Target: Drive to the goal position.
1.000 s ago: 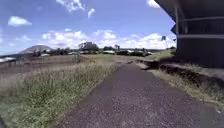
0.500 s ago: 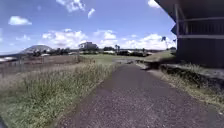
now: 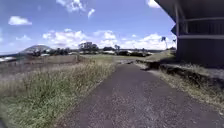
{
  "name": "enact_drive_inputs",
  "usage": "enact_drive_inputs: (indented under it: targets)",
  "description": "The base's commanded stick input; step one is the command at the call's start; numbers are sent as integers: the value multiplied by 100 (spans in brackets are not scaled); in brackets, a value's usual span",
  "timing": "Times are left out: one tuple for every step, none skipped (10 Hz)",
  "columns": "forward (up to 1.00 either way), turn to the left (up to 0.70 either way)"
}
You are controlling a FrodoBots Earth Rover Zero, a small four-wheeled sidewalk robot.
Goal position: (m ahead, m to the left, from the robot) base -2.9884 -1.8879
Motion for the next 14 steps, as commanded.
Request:
enact_drive_inputs:
  targets:
    - [0, -100]
    - [4, -23]
    - [71, -31]
    - [100, -40]
    - [100, -40]
    - [100, -40]
    - [100, -40]
    - [100, -40]
    - [100, -40]
    - [100, -40]
    - [100, -40]
    - [100, -40]
    - [100, -40]
    - [100, -40]
